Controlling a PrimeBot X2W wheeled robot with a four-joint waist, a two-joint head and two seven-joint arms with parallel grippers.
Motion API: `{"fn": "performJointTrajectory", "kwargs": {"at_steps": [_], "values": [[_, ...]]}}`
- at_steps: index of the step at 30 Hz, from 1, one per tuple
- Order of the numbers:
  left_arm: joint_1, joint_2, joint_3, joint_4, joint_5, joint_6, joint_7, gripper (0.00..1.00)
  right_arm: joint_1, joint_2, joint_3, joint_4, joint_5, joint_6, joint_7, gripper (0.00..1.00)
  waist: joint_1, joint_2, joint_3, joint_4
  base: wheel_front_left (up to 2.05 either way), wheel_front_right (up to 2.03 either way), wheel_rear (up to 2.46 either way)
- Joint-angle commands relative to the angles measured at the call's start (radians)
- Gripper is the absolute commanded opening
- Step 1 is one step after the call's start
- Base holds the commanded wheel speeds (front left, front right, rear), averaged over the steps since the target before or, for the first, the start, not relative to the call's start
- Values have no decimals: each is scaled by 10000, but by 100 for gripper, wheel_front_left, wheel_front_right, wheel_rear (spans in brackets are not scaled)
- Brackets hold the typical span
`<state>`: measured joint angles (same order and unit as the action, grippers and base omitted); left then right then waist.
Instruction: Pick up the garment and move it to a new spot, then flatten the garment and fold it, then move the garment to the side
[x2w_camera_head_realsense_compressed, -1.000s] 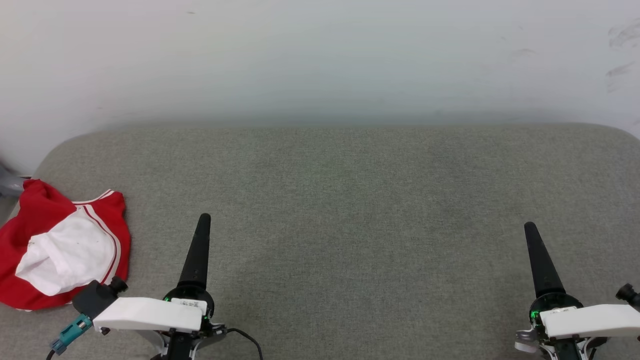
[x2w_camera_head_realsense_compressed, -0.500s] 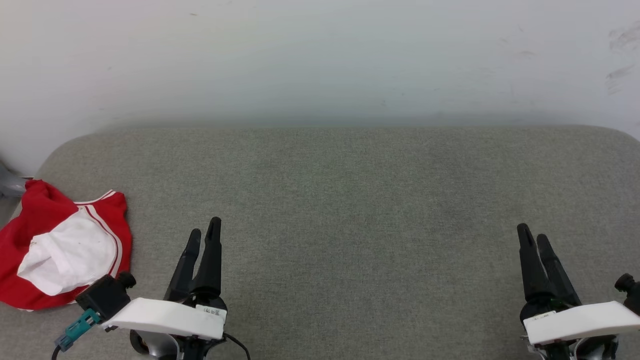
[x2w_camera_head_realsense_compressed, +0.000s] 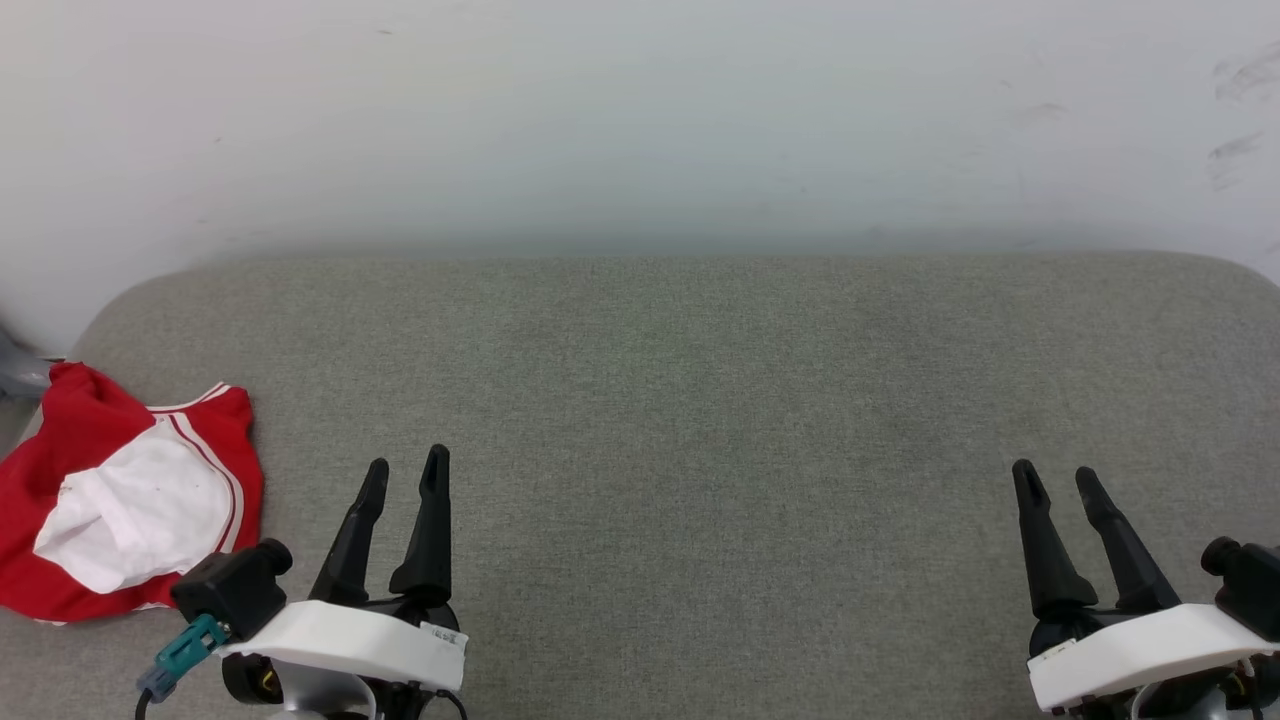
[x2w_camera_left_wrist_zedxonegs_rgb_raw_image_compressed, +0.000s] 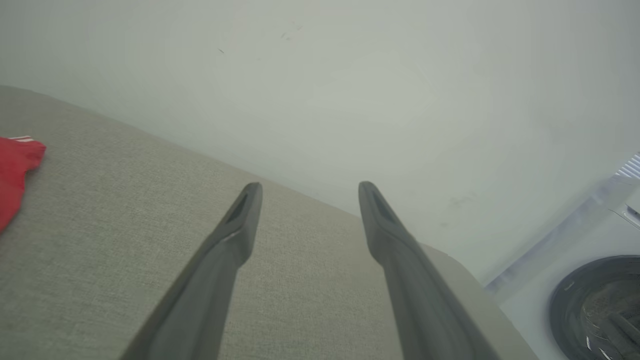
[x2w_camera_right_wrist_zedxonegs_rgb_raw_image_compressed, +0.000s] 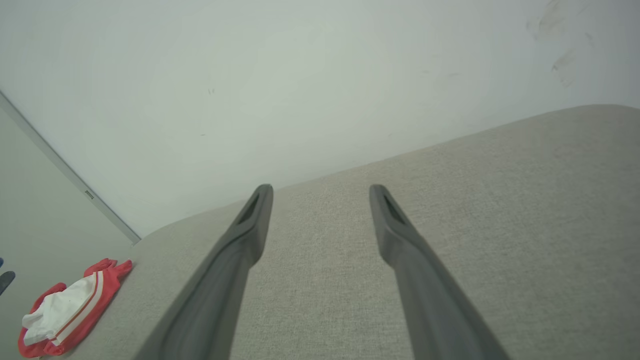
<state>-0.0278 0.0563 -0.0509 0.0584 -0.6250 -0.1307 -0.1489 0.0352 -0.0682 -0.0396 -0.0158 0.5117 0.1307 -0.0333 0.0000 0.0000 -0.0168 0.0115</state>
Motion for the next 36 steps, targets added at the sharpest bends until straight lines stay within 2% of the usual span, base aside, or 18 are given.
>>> {"fn": "performJointTrajectory", "kwargs": {"at_steps": [1,19,36], "values": [[2,37,43,-79,414,1,-96,100,15,-14,-17,-203,-372,0,29,100,0,0,-5,3,0,0,0],[99,90,-85,198,3120,28,-524,100,337,95,-174,-722,-2818,0,162,100,0,0,-32,40,0,0,0],[136,100,-135,434,4748,210,-876,100,663,180,-336,-1039,-4107,-1,164,100,0,0,-79,53,0,0,0]]}}
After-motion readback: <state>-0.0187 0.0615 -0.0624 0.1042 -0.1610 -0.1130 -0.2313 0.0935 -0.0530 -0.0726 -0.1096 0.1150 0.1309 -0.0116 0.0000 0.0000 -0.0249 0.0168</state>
